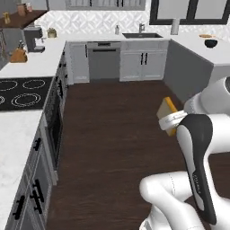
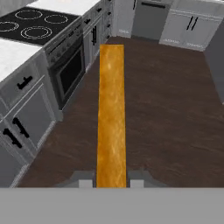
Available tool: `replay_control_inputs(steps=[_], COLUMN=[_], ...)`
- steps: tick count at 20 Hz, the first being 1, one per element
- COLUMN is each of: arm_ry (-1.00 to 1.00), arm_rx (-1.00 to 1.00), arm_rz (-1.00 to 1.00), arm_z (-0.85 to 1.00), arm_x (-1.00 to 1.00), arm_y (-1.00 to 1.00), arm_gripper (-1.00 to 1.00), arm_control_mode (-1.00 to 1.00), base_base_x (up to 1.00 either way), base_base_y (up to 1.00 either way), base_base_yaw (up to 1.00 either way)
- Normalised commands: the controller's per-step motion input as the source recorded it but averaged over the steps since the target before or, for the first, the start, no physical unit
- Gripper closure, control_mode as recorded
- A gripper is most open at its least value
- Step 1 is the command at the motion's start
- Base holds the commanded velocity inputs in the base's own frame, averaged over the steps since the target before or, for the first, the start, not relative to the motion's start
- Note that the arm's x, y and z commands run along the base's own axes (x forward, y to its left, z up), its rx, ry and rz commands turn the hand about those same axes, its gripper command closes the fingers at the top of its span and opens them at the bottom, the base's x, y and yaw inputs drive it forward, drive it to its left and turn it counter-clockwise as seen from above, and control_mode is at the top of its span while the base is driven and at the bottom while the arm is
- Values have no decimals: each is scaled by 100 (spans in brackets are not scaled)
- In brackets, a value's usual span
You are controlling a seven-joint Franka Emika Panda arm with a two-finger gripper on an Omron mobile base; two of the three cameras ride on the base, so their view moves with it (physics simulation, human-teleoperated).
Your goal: Start the toaster. Once the lever pops up, take the bread to the plate on the dining counter.
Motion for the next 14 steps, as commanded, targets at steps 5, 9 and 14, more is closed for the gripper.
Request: replay_control_inputs(steps=[5, 9, 14], arm_ry=[0, 0, 0], arm_rx=[0, 0, 0], arm_rz=[0, 0, 0], arm_z=[0, 0, 0], arm_x=[0, 0, 0], arm_y=[0, 0, 0], arm_gripper=[100, 100, 100], arm_control_mode=[100, 100, 100], base_base_x=[87, 100, 100], base_base_y=[0, -16, -31], base_base_yaw=[-62, -46, -20])
